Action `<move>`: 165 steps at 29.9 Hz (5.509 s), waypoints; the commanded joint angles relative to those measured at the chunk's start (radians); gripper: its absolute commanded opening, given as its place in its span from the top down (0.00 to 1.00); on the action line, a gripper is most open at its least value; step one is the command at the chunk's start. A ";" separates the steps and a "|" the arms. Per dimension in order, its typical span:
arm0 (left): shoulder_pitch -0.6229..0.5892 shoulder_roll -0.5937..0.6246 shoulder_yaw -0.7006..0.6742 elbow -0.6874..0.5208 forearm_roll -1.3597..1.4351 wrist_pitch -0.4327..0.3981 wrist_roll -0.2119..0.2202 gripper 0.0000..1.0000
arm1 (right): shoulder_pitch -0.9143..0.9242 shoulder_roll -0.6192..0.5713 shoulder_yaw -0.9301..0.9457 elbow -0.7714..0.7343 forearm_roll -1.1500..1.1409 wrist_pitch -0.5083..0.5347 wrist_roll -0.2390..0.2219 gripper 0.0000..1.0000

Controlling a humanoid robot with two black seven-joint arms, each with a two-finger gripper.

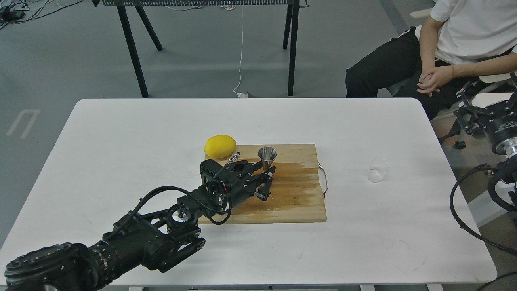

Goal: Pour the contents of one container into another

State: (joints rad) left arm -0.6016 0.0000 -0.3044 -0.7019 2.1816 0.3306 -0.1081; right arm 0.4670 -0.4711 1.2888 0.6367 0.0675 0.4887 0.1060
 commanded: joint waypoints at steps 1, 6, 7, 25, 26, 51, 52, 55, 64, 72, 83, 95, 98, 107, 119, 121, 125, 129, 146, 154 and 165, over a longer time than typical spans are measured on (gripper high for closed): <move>-0.001 0.000 -0.001 -0.008 0.000 0.001 -0.001 0.55 | -0.002 0.005 0.000 0.000 0.000 0.000 0.000 0.00; 0.002 0.020 -0.004 -0.082 0.000 0.024 -0.007 0.23 | -0.002 0.005 0.000 0.001 0.000 0.000 0.000 0.00; 0.003 0.028 -0.004 -0.105 0.000 0.021 -0.008 0.22 | -0.002 0.002 0.000 0.001 0.000 0.000 0.000 0.00; 0.052 0.182 -0.012 -0.204 0.000 0.065 -0.021 0.18 | -0.037 -0.009 0.001 0.001 0.000 0.000 0.000 0.00; 0.066 0.201 -0.013 -0.221 0.000 0.065 -0.021 0.18 | -0.039 -0.009 0.001 0.001 0.000 0.000 -0.002 0.00; 0.135 0.505 -0.165 -0.465 -0.622 0.079 -0.381 0.14 | -0.134 -0.130 0.007 0.001 0.044 0.000 -0.003 0.00; 0.131 0.506 -0.174 -0.465 -0.696 0.073 -0.381 0.13 | -0.148 -0.127 0.007 0.008 0.060 0.000 -0.003 0.00; 0.126 0.508 -0.217 -0.464 -0.914 0.019 -0.381 0.09 | -0.192 -0.121 -0.003 0.020 0.155 0.000 -0.009 0.00; 0.125 0.499 -0.489 -0.407 -1.698 -0.385 -0.381 0.00 | -0.447 -0.109 -0.006 0.240 0.239 0.000 -0.005 0.00; 0.080 0.491 -0.504 -0.327 -2.097 -0.535 -0.381 0.00 | -0.576 -0.106 -0.071 0.440 0.420 0.000 -0.064 0.00; 0.051 0.433 -0.604 -0.114 -2.209 -0.693 -0.235 0.00 | -0.597 0.094 -0.091 0.558 0.557 -0.024 -0.075 0.00; 0.046 0.433 -0.605 -0.099 -2.211 -0.700 -0.240 0.00 | -0.390 0.209 -0.147 0.325 0.558 -0.172 -0.127 0.00; 0.046 0.436 -0.607 -0.099 -2.211 -0.702 -0.242 0.00 | -0.361 0.232 -0.149 0.304 0.557 -0.237 -0.126 0.00; 0.046 0.437 -0.605 -0.099 -2.209 -0.702 -0.243 0.00 | -0.274 0.273 -0.152 0.204 0.539 -0.321 -0.123 0.01; 0.048 0.440 -0.605 -0.080 -2.209 -0.703 -0.242 0.00 | -0.156 0.328 -0.152 0.075 0.514 -0.363 -0.124 0.16; 0.046 0.442 -0.605 -0.080 -2.209 -0.703 -0.242 0.00 | -0.151 0.335 -0.152 0.075 0.514 -0.363 -0.126 0.25; 0.043 0.442 -0.605 -0.080 -2.209 -0.703 -0.242 0.00 | -0.151 0.339 -0.152 0.075 0.514 -0.363 -0.166 0.52; 0.042 0.442 -0.607 -0.080 -2.209 -0.700 -0.245 0.00 | -0.151 0.344 -0.149 0.077 0.515 -0.363 -0.176 0.58; 0.039 0.457 -0.607 -0.080 -2.211 -0.694 -0.251 0.00 | -0.189 0.239 -0.152 0.581 0.387 -0.590 -0.167 0.64; 0.039 0.457 -0.611 -0.080 -2.211 -0.693 -0.251 0.00 | -0.097 0.282 -0.226 0.679 0.157 -0.739 -0.167 0.65; 0.039 0.472 -0.611 -0.080 -2.211 -0.696 -0.251 0.00 | -0.039 0.425 -0.373 0.686 -0.161 -0.809 -0.166 0.66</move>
State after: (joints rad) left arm -0.5632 0.4710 -0.9159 -0.7823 -0.0290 -0.3636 -0.3590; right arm 0.4185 -0.0780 0.9448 1.3206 -0.0132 -0.3055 -0.0583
